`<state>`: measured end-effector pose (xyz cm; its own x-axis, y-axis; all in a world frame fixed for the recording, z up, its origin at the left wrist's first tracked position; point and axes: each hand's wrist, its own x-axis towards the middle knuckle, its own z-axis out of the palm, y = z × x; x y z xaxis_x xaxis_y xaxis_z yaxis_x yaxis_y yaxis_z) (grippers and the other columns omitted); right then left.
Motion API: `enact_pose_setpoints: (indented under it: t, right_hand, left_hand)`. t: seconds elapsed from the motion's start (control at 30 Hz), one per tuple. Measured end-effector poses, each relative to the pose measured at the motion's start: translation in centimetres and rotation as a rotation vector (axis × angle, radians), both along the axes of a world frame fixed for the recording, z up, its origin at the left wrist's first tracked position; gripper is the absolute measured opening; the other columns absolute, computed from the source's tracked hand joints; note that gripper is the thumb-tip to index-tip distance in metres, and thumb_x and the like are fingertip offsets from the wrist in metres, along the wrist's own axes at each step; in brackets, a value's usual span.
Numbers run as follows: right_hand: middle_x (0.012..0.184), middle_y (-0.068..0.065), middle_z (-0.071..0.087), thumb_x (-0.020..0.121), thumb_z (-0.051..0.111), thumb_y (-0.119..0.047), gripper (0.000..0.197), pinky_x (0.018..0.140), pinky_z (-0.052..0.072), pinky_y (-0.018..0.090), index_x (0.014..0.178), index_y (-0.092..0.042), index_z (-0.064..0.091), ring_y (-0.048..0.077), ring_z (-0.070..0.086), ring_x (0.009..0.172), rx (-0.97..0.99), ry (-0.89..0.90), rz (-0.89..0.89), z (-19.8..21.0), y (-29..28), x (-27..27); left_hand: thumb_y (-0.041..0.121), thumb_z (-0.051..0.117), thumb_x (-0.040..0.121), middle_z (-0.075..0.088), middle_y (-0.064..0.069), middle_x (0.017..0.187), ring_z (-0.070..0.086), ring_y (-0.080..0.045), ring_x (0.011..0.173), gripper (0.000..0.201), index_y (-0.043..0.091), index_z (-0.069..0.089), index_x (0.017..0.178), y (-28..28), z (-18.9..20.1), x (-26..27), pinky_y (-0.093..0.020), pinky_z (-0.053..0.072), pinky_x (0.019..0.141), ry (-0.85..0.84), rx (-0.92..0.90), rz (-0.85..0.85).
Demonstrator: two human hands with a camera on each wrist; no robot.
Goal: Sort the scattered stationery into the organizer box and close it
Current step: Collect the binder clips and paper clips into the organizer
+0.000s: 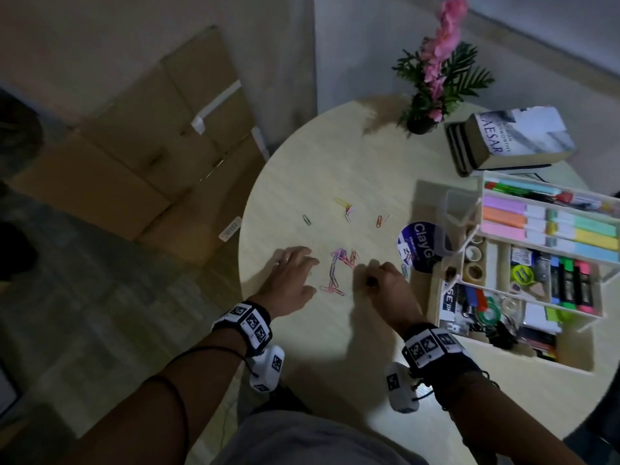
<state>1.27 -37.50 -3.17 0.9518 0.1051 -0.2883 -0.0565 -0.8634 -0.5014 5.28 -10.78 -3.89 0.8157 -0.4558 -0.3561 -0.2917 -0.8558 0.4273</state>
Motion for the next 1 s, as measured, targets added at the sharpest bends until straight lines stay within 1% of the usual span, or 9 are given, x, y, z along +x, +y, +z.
enact_pose_setpoints:
  t: [0.07, 0.13, 0.2, 0.3, 0.37, 0.43, 0.63, 0.87, 1.0]
  right_hand:
    - [0.091, 0.004, 0.062, 0.094, 0.058, -0.030, 0.018, 0.065, 0.052, 0.033, 0.104, -0.016, 0.065, 0.026, 0.063, 0.078, -0.034, -0.020, 0.004, 0.0, 0.0, 0.0]
    - [0.089, 0.003, 0.065, 0.091, 0.053, -0.041, 0.028, 0.063, 0.050, 0.032, 0.099, -0.017, 0.065, 0.023, 0.060, 0.077, -0.054, -0.054, -0.014, -0.1, -0.1, -0.1]
    - [0.092, 0.003, 0.066, 0.087, 0.066, -0.036, 0.026, 0.067, 0.051, 0.033, 0.099, -0.013, 0.069, 0.020, 0.059, 0.077, -0.020, -0.079, -0.085, 0.5, -0.2, -0.3]
    - [0.097, 0.003, 0.067, 0.085, 0.080, -0.022, 0.028, 0.070, 0.057, 0.034, 0.109, -0.011, 0.071, 0.018, 0.063, 0.078, 0.067, -0.132, -0.166, 1.6, -0.2, -0.8]
    - [0.095, 0.000, 0.066, 0.085, 0.081, -0.019, 0.027, 0.071, 0.057, 0.032, 0.109, -0.012, 0.071, 0.014, 0.064, 0.077, 0.121, -0.165, -0.200, 2.2, -0.3, -1.0]
    - [0.092, -0.003, 0.066, 0.086, 0.081, -0.017, 0.024, 0.071, 0.056, 0.029, 0.107, -0.014, 0.070, 0.009, 0.064, 0.076, 0.171, -0.196, -0.215, 2.9, -0.4, -1.2]
    - [0.094, -0.004, 0.068, 0.086, 0.081, -0.010, 0.024, 0.071, 0.053, 0.023, 0.107, -0.015, 0.069, 0.002, 0.065, 0.082, 0.209, -0.243, -0.336, 5.4, -2.6, -3.0]
    - [0.090, -0.005, 0.065, 0.085, 0.081, -0.007, 0.021, 0.068, 0.057, 0.038, 0.096, -0.018, 0.068, 0.007, 0.065, 0.078, 0.194, -0.229, -0.444, 5.4, -5.5, -5.6]
    - [0.090, -0.006, 0.064, 0.085, 0.081, -0.008, 0.020, 0.071, 0.057, 0.036, 0.096, -0.019, 0.069, 0.008, 0.066, 0.080, 0.232, -0.225, -0.439, 5.2, -5.5, -6.2]
  left_hand:
    - [0.037, 0.071, 0.091, 0.032, -0.003, 0.160, 0.026, -0.029, 0.148, 0.061, 0.022, 0.047, 0.145, 0.2, -0.2, 1.0, -0.056, 0.039, 0.113, -0.047, -0.038, 0.003]
    - [0.045, 0.068, 0.091, 0.027, -0.005, 0.165, 0.023, -0.029, 0.152, 0.068, 0.020, 0.043, 0.149, 0.2, -0.4, 2.4, -0.057, 0.036, 0.118, -0.096, -0.055, -0.004]
    - [0.055, 0.063, 0.093, 0.014, -0.006, 0.172, 0.011, -0.031, 0.159, 0.081, 0.017, 0.034, 0.158, 0.2, -0.6, 4.5, -0.054, 0.024, 0.126, -0.140, -0.043, -0.043]
    - [0.069, 0.053, 0.094, -0.014, -0.004, 0.175, -0.014, -0.026, 0.162, 0.099, 0.018, 0.010, 0.167, 0.2, -0.9, 7.8, -0.050, 0.006, 0.128, -0.113, 0.012, -0.096]
    - [0.077, 0.046, 0.094, -0.027, 0.002, 0.172, -0.024, -0.023, 0.159, 0.104, 0.023, -0.004, 0.167, -0.3, -1.1, 9.9, -0.052, 0.001, 0.130, -0.062, 0.035, -0.116]
    - [0.079, 0.042, 0.093, -0.032, 0.005, 0.170, -0.028, -0.021, 0.158, 0.104, 0.027, -0.011, 0.166, -1.1, -1.3, 11.6, -0.056, 0.001, 0.130, -0.022, 0.028, -0.129]
    - [0.084, 0.033, 0.092, -0.036, 0.005, 0.168, -0.031, -0.022, 0.156, 0.103, 0.032, -0.020, 0.164, -4.2, -2.1, 13.9, -0.055, 0.000, 0.130, 0.015, 0.020, -0.235]
    - [0.084, 0.022, 0.095, -0.030, 0.001, 0.171, -0.027, -0.025, 0.158, 0.098, 0.027, -0.015, 0.165, -6.8, -2.9, 13.7, -0.051, -0.001, 0.131, -0.063, 0.097, -0.360]
    - [0.083, 0.014, 0.098, -0.022, -0.002, 0.173, -0.021, -0.025, 0.160, 0.092, 0.025, -0.009, 0.167, -6.7, -3.2, 12.6, -0.050, 0.006, 0.131, -0.145, 0.106, -0.495]
